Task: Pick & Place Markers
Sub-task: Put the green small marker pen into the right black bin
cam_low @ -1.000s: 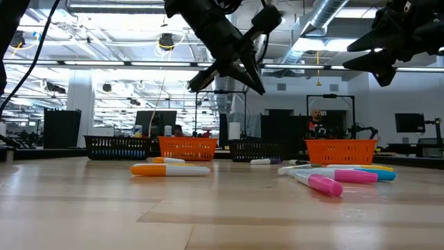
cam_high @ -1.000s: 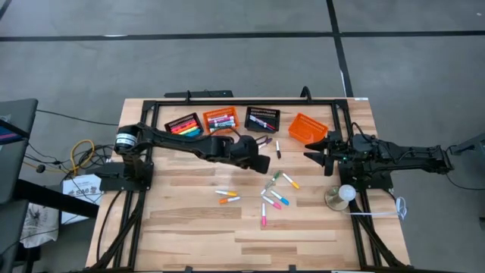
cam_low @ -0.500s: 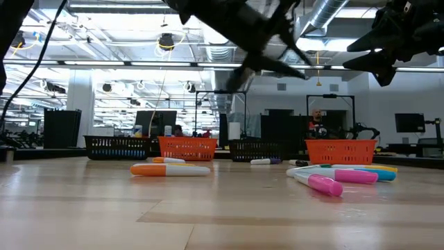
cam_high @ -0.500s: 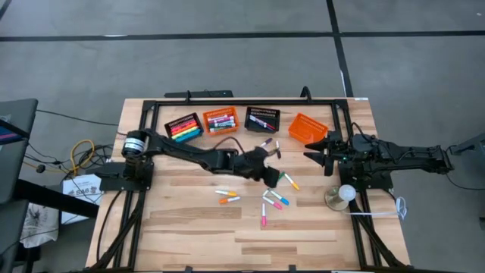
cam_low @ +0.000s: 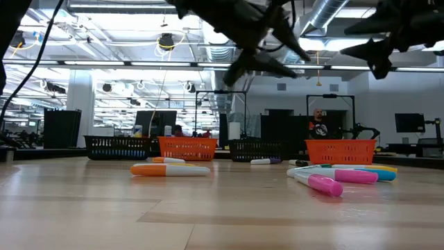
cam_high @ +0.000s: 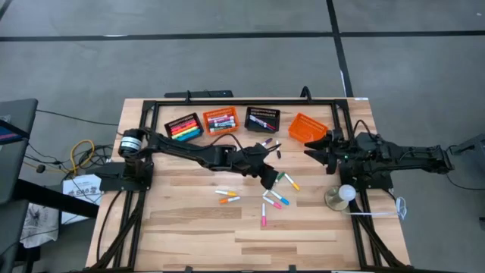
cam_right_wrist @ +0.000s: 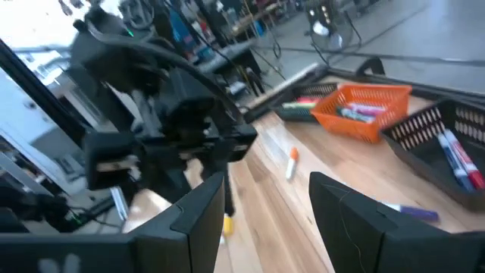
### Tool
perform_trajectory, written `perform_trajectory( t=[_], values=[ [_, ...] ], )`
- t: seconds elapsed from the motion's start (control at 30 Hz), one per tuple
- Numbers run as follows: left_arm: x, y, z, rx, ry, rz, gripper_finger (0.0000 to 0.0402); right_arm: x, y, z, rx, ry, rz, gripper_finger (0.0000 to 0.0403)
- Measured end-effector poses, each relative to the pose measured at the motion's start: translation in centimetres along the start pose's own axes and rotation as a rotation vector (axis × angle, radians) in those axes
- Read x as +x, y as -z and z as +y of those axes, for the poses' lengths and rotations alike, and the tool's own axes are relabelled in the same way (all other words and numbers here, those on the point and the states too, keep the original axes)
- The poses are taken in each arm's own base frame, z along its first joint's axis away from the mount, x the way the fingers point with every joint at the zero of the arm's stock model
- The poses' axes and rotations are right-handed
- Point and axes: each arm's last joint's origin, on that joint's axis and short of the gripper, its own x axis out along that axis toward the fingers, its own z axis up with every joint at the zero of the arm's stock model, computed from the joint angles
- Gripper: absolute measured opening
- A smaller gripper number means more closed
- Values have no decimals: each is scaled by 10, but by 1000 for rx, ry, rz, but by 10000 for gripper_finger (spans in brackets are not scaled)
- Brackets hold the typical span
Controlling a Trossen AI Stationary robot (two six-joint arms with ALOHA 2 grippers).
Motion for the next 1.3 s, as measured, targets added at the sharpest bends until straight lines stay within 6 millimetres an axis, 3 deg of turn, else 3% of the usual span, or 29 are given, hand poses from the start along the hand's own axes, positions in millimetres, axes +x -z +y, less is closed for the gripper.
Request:
perform_trajectory(
  t=[0.17, 0.37, 0.63, 0.8, 1.07, 1.3],
  values=[
    [-27, 6, 11, 27, -150, 35, 139, 0, -5, 4, 31, -58, -36, 184],
    [-78, 30, 46, -92, -242, 9, 138, 15, -8, 17, -20, -316, 28, 184],
    [-157, 50, 69, -159, -187, -112, 138, 66, 1, 37, -242, -316, 269, 184],
    [-190, 61, 83, -151, -158, -175, 138, 102, 8, 46, -417, -295, 453, 184],
    [-226, 76, 110, -180, -116, -276, 138, 152, 23, 51, -569, -236, 806, 181],
    [-233, 86, 123, -183, -100, -289, 138, 183, 35, 51, -635, -202, 951, 173]
  ],
)
